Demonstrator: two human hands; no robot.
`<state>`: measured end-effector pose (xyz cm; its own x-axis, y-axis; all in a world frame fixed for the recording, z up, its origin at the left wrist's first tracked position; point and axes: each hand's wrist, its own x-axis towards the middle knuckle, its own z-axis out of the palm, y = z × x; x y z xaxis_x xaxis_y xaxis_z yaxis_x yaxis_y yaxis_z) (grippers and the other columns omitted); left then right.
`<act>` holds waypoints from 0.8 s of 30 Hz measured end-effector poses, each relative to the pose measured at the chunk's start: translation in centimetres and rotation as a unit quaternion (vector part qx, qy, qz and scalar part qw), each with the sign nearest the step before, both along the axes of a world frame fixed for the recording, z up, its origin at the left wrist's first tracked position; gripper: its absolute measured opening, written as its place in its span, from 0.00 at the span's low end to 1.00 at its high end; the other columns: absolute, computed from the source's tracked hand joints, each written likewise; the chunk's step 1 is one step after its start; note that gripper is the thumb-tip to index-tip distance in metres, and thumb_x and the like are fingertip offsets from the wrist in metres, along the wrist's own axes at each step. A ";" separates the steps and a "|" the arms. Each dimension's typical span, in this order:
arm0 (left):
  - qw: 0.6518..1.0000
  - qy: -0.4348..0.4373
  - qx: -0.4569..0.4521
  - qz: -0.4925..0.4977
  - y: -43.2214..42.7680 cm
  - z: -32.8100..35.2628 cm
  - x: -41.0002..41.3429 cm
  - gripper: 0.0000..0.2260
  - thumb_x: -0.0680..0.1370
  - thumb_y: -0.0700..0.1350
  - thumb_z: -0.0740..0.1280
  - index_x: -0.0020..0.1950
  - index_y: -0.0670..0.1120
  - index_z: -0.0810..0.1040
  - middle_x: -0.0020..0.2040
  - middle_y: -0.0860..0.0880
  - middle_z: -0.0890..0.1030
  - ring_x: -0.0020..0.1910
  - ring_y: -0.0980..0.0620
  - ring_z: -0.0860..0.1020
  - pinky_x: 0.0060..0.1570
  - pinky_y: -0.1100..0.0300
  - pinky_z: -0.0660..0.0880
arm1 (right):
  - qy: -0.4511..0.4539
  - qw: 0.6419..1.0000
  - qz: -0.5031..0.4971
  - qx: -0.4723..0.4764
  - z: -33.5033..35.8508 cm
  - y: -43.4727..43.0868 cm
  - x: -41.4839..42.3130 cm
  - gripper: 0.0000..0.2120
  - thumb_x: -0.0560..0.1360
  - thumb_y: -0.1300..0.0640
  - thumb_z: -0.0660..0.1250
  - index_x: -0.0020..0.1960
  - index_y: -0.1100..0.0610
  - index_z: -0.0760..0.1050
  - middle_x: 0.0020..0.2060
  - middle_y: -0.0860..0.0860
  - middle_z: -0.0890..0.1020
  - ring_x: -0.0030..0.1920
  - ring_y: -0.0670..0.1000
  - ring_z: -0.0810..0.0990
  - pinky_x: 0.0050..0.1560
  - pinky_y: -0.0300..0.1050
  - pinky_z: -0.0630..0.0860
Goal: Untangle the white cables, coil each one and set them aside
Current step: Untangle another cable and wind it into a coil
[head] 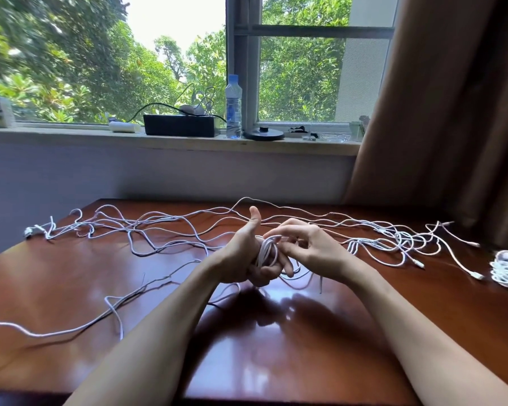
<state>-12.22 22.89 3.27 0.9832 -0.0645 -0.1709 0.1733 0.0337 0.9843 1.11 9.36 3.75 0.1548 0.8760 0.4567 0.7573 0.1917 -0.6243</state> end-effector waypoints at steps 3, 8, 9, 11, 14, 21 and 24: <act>1.000 0.009 0.002 0.008 -0.2 0.2 -0.1 0.59 0.65 0.81 0.32 0.49 0.32 0.78 0.24 0.48 0.64 0.22 0.57 0.53 0.26 0.62 0.51 | 0.002 1.000 -0.006 -0.012 0.0 -0.1 0.5 0.09 0.79 0.60 0.70 0.57 0.51 0.83 0.49 0.47 0.81 0.47 0.53 0.80 0.47 0.37 0.74; 1.000 0.006 0.007 0.029 -0.3 0.2 -0.3 0.57 0.66 0.81 0.34 0.47 0.31 0.79 0.24 0.48 0.65 0.21 0.57 0.53 0.27 0.61 0.50 | -0.009 1.000 -0.014 -0.017 0.1 -0.1 0.6 0.08 0.79 0.56 0.71 0.57 0.52 0.82 0.45 0.46 0.81 0.43 0.48 0.79 0.45 0.34 0.72; 0.999 0.002 0.007 0.034 -0.3 0.2 -0.2 0.57 0.66 0.81 0.34 0.47 0.31 0.79 0.24 0.48 0.65 0.21 0.57 0.52 0.27 0.61 0.50 | -0.014 1.000 -0.019 -0.015 0.2 -0.2 0.6 0.08 0.79 0.56 0.71 0.57 0.53 0.82 0.44 0.45 0.81 0.41 0.46 0.78 0.44 0.33 0.72; 0.999 -0.003 0.017 0.044 -0.2 0.1 -0.1 0.57 0.67 0.80 0.33 0.47 0.32 0.80 0.25 0.47 0.65 0.20 0.57 0.52 0.28 0.60 0.49 | -0.029 0.999 -0.030 -0.014 0.1 -0.2 0.6 0.08 0.79 0.54 0.71 0.57 0.54 0.82 0.45 0.45 0.81 0.41 0.46 0.77 0.44 0.32 0.71; 0.997 -0.002 0.033 0.072 -0.2 0.0 0.0 0.56 0.69 0.79 0.32 0.44 0.33 0.81 0.25 0.46 0.68 0.20 0.57 0.53 0.28 0.60 0.48 | -0.042 0.998 -0.038 -0.006 -0.1 -0.1 0.5 0.09 0.79 0.56 0.70 0.58 0.56 0.81 0.47 0.45 0.81 0.43 0.41 0.78 0.46 0.30 0.71; 0.985 -0.046 -0.010 0.164 0.5 0.4 0.2 0.50 0.72 0.77 0.33 0.37 0.37 0.78 0.21 0.46 0.67 0.17 0.56 0.54 0.25 0.65 0.51 | -0.046 0.997 -0.054 -0.003 -0.1 0.1 0.0 0.04 0.82 0.57 0.65 0.52 0.56 0.78 0.39 0.44 0.79 0.40 0.39 0.76 0.43 0.31 0.70; 0.978 -0.062 0.021 0.200 0.5 0.7 0.3 0.44 0.77 0.74 0.37 0.36 0.39 0.76 0.22 0.49 0.65 0.19 0.55 0.56 0.26 0.62 0.52 | -0.018 0.999 -0.044 -0.023 -0.2 0.2 -0.6 0.06 0.84 0.56 0.63 0.51 0.58 0.75 0.34 0.40 0.77 0.34 0.36 0.74 0.39 0.30 0.69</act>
